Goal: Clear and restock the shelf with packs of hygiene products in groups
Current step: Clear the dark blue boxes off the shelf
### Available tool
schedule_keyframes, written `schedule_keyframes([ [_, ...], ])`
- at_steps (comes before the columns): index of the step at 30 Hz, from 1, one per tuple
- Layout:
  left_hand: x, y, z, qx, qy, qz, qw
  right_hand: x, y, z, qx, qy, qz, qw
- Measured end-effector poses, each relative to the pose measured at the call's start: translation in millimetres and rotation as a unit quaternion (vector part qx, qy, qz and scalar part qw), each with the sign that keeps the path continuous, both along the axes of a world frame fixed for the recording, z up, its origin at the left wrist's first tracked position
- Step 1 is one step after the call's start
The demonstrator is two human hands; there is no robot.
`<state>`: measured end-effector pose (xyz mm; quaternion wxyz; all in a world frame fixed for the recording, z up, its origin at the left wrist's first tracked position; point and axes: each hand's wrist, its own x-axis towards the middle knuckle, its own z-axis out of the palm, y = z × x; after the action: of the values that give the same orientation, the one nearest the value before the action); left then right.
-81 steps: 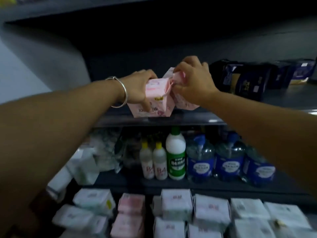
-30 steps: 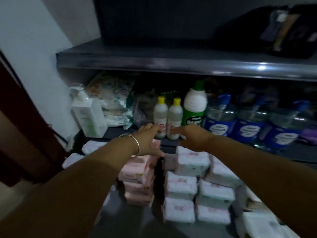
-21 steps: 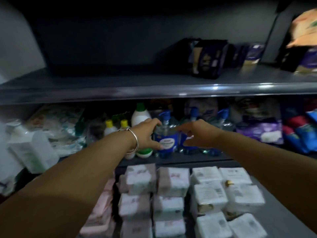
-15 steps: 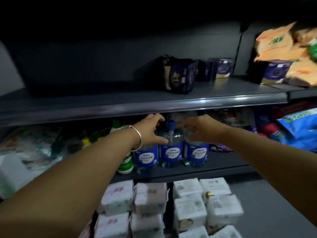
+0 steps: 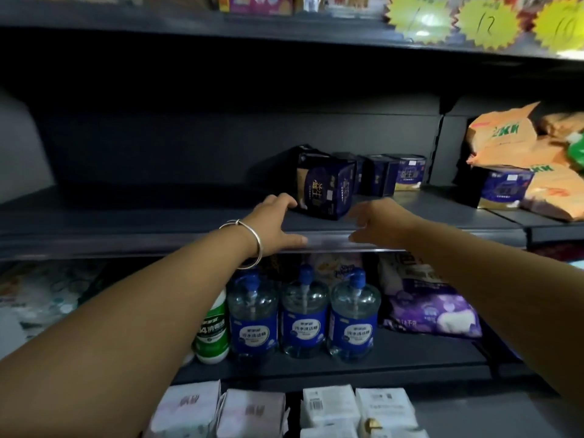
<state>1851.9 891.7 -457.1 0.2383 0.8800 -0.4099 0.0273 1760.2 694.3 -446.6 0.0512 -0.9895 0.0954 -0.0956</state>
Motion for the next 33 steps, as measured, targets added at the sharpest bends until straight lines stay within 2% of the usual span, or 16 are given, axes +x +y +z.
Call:
schedule_keyframes([
  [8,39,-78,21,-0.018,-0.018,0.1,0.995,30,-71,2,0.049,-0.007,-0.051,0.997],
  [14,72,-122,33,-0.007,-0.027,0.158,0.987,82,-83,8,0.242,-0.061,-0.033,0.968],
  [20,106,-133,36,-0.015,-0.014,0.177,0.984,136,-83,-7,0.316,-0.08,-0.01,0.945],
  [26,123,-146,37,-0.034,-0.006,0.172,0.984,157,-94,-16,0.346,-0.192,0.031,0.918],
  [33,135,-169,40,-0.023,-0.018,0.164,0.986,143,-136,1,0.308,-0.215,0.037,0.926],
])
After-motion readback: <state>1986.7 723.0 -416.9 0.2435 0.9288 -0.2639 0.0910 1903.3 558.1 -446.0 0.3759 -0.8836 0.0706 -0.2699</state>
